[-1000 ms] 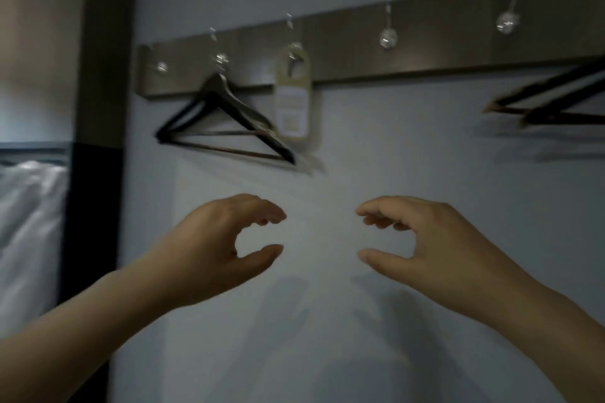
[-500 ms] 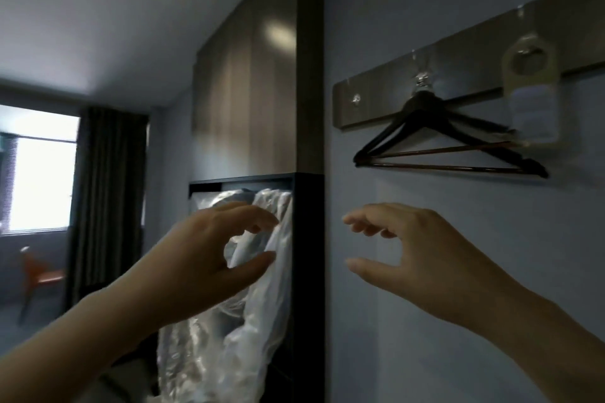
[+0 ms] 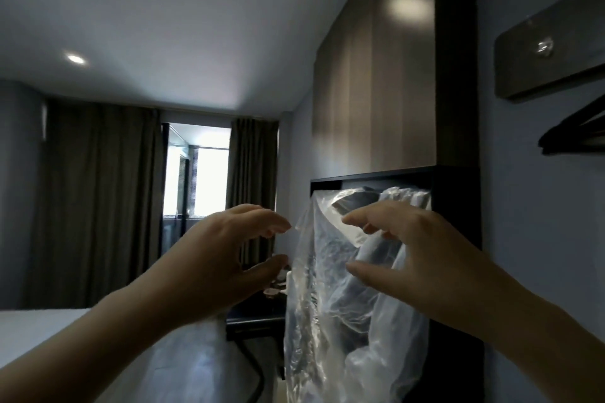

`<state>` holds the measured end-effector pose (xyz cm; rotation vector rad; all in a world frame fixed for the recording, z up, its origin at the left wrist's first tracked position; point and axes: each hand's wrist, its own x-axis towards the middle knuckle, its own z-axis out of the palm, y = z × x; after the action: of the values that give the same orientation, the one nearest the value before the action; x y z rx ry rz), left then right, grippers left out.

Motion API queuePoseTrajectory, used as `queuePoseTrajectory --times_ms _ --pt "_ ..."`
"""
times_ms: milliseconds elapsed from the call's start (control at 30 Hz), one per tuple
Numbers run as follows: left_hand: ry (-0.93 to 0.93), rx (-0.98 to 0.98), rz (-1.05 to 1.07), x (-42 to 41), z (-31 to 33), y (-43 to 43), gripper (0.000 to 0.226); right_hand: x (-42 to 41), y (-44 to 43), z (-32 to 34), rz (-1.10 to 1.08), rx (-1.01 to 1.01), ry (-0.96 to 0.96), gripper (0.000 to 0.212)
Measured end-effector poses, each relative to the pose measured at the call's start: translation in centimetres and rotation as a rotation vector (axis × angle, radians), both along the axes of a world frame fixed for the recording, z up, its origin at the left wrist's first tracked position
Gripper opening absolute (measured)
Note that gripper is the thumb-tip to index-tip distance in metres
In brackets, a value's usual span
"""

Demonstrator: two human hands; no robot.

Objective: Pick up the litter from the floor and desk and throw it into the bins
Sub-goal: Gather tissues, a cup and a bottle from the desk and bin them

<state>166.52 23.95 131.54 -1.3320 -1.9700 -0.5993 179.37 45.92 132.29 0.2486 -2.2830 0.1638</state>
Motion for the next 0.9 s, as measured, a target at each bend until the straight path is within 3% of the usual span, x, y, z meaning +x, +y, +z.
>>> queuePoseTrajectory --times_ms 433,900 --pt "-0.010 -0.034 0.169 -12.2 -3.1 -0.5 0.047 -16.6 2.3 -3.0 0.150 0.041 -0.121 0.053" --pt "-0.053 -0.097 0.219 -35.9 -4.7 -8.1 0.053 -39.8 -3.9 -3.8 0.068 0.044 -0.177 0.057"
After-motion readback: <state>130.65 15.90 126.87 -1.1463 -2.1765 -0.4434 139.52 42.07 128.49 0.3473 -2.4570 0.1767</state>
